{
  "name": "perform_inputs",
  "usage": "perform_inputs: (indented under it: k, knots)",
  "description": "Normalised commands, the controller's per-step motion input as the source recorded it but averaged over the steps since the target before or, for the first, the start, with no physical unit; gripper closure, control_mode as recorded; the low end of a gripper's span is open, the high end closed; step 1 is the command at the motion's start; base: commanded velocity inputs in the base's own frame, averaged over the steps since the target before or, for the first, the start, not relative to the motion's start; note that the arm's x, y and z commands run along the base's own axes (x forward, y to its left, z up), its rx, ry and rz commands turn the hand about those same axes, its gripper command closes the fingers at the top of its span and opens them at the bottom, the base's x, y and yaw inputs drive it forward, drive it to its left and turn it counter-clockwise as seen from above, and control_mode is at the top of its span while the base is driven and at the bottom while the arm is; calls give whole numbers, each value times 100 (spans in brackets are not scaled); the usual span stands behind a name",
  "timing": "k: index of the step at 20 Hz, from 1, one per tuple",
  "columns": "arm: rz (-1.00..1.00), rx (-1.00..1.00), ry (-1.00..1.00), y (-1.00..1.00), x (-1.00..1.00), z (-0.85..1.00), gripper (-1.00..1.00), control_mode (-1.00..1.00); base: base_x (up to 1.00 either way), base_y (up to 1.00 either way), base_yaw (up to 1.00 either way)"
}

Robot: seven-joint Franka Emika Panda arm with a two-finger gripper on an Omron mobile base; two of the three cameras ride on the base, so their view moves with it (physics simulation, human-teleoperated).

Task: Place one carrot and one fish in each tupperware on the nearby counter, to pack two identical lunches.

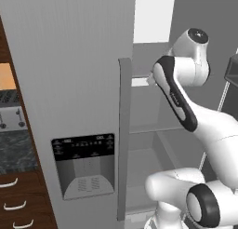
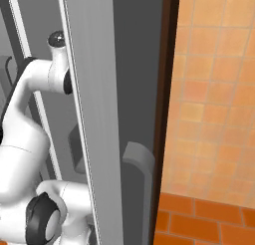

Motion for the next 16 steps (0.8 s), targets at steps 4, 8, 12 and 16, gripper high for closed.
perform_inputs:
  k: [4, 8, 12, 16]
  knots:
    - [-7, 0, -3, -24, -100, -21, 100, -100, 0, 0, 0]
    - [-6, 0, -1, 0, -100, -24, 100, -100, 0, 0, 0]
    - [0, 0, -5, 0, -100, -26, 100, -100, 0, 0, 0]
    - [0, 0, -2, 0, -75, -27, 100, 100, -25, 2, 0]
